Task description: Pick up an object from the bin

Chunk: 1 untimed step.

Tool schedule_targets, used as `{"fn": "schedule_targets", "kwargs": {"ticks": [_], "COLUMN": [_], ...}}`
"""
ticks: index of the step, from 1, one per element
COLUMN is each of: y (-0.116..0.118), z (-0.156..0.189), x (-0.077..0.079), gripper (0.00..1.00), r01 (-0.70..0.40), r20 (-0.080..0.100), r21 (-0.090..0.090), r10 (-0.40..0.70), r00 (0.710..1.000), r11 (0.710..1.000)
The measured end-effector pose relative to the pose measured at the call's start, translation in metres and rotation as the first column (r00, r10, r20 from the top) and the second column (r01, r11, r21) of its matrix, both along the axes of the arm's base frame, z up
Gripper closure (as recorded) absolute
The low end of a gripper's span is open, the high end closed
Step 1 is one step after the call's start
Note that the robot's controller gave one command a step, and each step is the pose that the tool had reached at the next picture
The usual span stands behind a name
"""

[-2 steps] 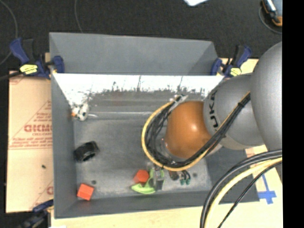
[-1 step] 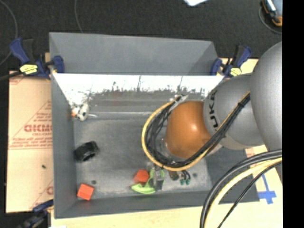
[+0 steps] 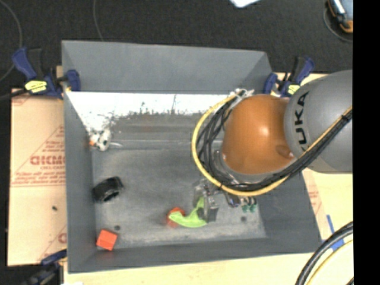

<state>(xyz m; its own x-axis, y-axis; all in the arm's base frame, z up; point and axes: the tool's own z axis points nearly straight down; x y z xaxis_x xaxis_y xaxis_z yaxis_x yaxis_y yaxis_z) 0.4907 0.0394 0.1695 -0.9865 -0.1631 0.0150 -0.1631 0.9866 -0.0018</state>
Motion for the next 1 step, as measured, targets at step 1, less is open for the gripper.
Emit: {"fn": "schedule_targets", "kwargs": {"ticks": [1], "y": [-0.0032], "z": [0.0197], "x": [-0.0028], "gripper": [1.00], "r01": [0.012], "r20": [0.007], "r21": [0.001], "r10": [-0.012], "r00": [1.000], "r11": [1.000]}}
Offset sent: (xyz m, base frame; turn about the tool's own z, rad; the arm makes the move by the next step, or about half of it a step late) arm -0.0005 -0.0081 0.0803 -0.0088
